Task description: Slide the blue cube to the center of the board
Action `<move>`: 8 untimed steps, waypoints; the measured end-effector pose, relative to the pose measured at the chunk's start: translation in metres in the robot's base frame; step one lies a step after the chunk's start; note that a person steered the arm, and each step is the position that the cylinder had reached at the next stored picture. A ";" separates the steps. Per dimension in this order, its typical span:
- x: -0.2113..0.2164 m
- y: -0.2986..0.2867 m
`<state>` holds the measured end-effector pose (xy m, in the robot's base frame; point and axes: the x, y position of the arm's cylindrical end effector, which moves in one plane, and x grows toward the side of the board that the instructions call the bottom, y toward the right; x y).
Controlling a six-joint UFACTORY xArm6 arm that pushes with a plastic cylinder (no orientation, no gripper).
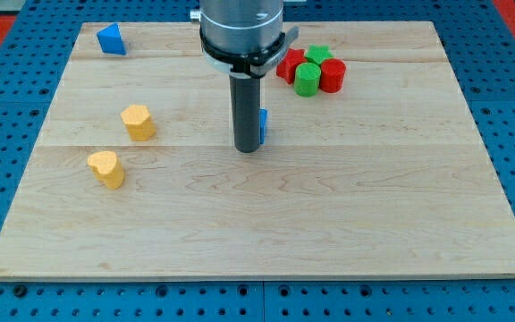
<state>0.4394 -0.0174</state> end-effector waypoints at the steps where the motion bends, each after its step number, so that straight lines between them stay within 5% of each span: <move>1: 0.000 0.000; 4: 0.004 0.018; 8: -0.049 0.032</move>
<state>0.3899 0.0148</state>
